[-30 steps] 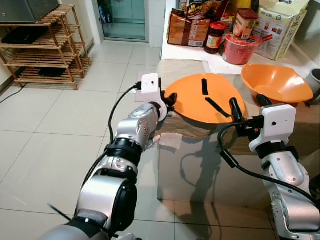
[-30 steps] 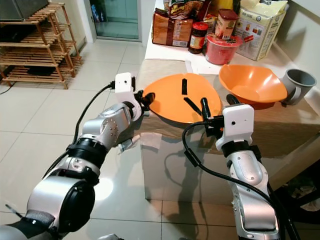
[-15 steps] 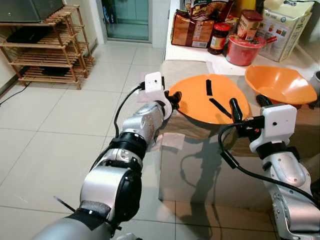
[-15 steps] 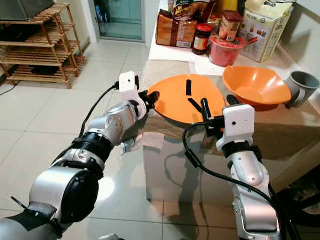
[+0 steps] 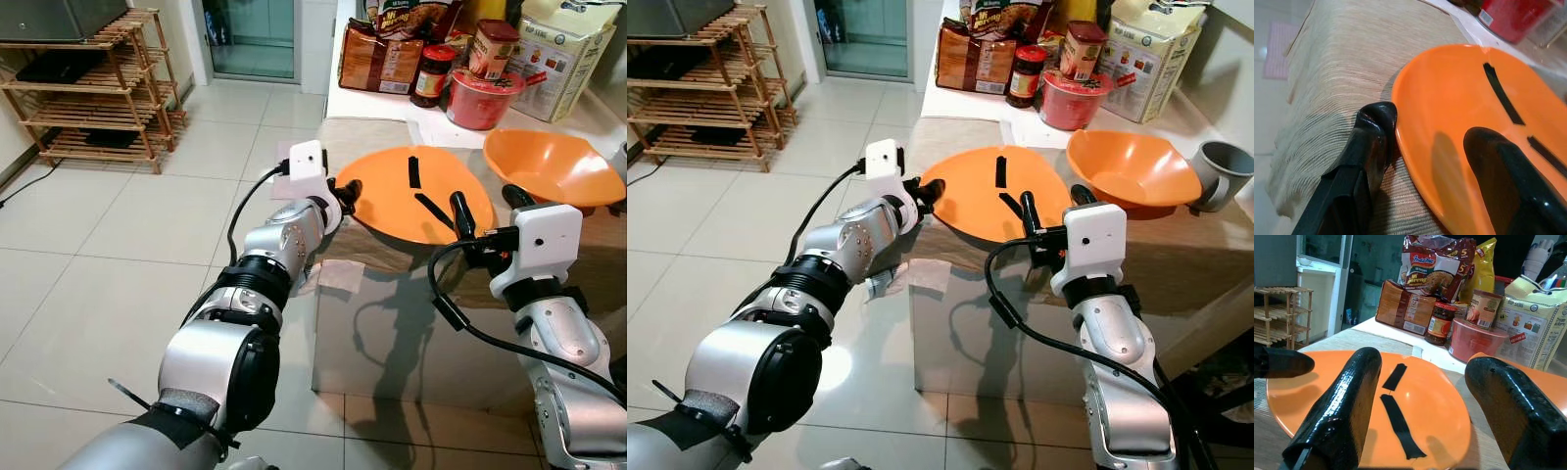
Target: Setting the table
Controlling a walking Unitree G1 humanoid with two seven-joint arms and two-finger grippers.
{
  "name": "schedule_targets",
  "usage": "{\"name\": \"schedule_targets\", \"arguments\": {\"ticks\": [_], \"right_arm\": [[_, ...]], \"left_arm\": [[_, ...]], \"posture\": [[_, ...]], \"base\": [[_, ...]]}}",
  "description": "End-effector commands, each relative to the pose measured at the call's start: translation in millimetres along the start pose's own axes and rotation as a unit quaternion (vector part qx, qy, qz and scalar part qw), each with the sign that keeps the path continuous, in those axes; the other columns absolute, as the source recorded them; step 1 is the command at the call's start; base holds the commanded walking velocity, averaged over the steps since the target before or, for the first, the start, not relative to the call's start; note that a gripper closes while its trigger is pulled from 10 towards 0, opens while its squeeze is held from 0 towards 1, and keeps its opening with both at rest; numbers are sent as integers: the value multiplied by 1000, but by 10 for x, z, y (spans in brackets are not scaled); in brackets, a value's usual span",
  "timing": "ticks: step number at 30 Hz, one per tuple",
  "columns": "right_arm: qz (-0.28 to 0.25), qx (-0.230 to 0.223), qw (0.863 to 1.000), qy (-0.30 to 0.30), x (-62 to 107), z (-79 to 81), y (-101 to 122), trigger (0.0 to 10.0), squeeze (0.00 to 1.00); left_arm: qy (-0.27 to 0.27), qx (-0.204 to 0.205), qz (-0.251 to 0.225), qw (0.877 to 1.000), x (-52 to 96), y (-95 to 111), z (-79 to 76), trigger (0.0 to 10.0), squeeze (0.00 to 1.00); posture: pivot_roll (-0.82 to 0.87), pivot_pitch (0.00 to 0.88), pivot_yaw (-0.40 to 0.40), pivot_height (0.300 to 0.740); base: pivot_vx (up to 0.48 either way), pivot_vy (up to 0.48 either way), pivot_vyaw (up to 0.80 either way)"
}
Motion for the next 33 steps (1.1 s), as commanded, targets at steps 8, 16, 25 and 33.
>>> {"name": "schedule_targets", "arguments": {"ticks": [8, 16, 25, 33], "right_arm": [[9, -4, 1000, -2, 30, -16, -12, 10000, 0], [11, -8, 1000, -4, 35, -21, -23, 10000, 0], [14, -9, 1000, -7, 50, -21, -36, 10000, 0], [16, -8, 1000, -10, 59, -32, -43, 10000, 0]], "left_arm": [[-38, -33, 48, 998, -18, -253, -133, 10000, 1000], [-64, 81, 34, 994, -14, -191, -146, 10000, 1000], [-82, 127, -51, 987, -2, 124, -144, 10000, 1000], [-95, 127, -115, 981, 32, 393, -156, 10000, 1000]], "posture": [[-97, 0, 2, 740], [-97, 0, 4, 740], [-101, 0, 8, 740], [-103, 0, 10, 740]], "base": [[0, 0, 0], [0, 0, 0], [0, 0, 0], [0, 0, 0]]}}
Point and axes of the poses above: a point about 5 cm out from each wrist's last joint towards the gripper, its own x axis pointing back from the gripper into the wrist, its own y axis along the axis of the wrist's last joint, z = x × y, the point moved 1 cm from there along -x, pointing out of the wrist towards the gripper, and after that the axes turned 4 degrees about -x, right-handed, at the moved point
